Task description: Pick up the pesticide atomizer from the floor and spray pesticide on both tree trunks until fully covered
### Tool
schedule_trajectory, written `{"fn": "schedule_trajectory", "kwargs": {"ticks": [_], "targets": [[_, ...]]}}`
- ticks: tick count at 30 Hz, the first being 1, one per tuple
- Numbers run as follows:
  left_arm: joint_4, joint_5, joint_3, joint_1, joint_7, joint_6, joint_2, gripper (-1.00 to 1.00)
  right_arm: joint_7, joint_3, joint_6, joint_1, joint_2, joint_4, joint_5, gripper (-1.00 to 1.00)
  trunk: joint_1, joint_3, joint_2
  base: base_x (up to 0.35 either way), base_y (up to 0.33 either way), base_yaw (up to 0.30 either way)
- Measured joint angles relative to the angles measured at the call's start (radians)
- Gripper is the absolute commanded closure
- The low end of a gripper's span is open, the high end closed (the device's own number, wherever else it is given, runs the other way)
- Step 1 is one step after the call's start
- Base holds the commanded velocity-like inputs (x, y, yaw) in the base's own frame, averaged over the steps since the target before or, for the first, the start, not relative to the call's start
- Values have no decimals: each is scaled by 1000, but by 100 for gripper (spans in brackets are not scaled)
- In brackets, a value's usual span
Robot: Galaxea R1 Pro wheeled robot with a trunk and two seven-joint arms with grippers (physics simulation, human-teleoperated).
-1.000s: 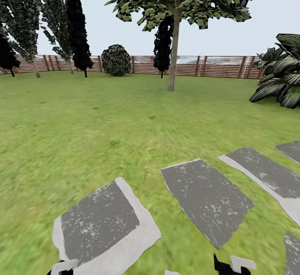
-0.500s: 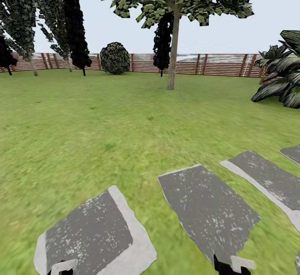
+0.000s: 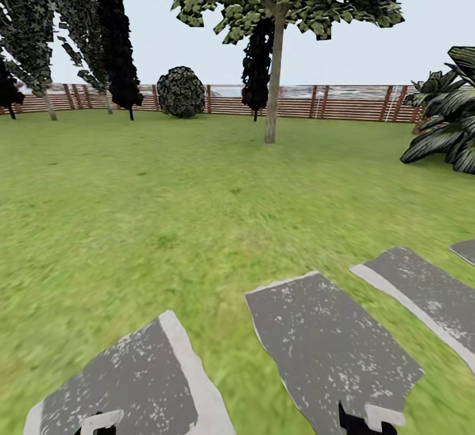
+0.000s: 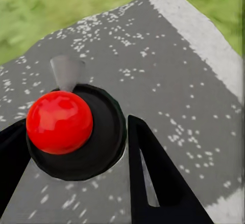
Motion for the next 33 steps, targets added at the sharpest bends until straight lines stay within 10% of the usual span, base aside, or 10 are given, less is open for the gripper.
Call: {"fn": "schedule_trajectory", "kwargs": {"ticks": [33], "targets": [[0,0,1,0,0,-1,2,100,0,0,0,0,0,0,0,-100,0,0,0,309,-96,0]]}}
